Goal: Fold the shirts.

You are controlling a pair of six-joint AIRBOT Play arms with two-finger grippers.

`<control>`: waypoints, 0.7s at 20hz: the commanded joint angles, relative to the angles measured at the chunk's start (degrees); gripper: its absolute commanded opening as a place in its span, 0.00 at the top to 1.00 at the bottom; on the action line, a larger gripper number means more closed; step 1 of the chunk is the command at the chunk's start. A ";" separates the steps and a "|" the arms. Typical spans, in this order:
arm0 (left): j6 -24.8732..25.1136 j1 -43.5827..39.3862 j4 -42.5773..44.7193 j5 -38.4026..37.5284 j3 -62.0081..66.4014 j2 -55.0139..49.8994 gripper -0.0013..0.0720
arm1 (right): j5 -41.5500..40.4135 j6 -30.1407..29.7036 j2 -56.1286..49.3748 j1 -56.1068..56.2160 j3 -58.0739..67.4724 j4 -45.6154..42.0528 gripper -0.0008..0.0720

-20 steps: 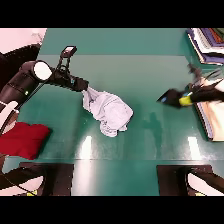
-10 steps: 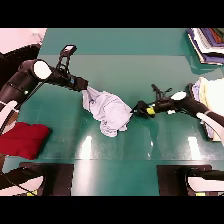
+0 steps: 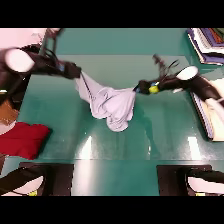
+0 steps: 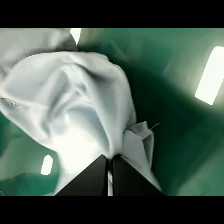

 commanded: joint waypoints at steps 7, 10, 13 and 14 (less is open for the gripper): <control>-0.24 0.02 -0.20 -0.90 20.79 19.04 0.96 | 10.86 4.85 28.50 -9.01 19.21 -16.57 0.97; -0.22 0.02 -1.07 -2.47 27.21 20.33 0.96 | 12.55 6.51 33.33 -11.23 22.73 -18.18 0.97; 0.11 0.02 -0.83 -1.99 30.58 20.41 0.96 | 14.78 7.87 35.12 -14.38 26.38 -19.34 0.97; 0.35 0.02 -0.50 -1.95 30.58 20.33 0.96 | 15.56 7.96 34.80 -15.61 28.00 -19.26 0.97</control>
